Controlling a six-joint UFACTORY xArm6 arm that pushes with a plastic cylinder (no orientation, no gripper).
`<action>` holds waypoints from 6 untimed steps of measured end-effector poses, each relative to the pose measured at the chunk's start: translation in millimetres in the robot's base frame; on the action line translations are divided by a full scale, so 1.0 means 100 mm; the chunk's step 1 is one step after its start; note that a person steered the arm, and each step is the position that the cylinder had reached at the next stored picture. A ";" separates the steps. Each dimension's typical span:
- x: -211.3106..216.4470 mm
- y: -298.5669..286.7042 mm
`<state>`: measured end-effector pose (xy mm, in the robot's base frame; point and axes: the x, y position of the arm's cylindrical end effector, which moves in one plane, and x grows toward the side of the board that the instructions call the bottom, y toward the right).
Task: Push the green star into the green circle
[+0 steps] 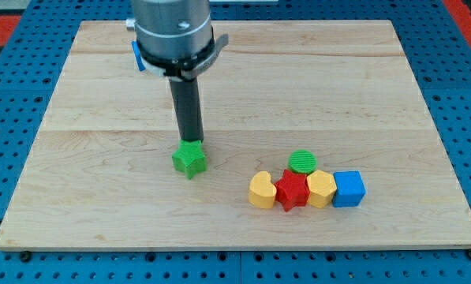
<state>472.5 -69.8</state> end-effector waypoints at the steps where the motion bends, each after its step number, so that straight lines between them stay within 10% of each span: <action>1: -0.27 -0.20; 2: 0.02 -0.74; 6: 0.30 0.16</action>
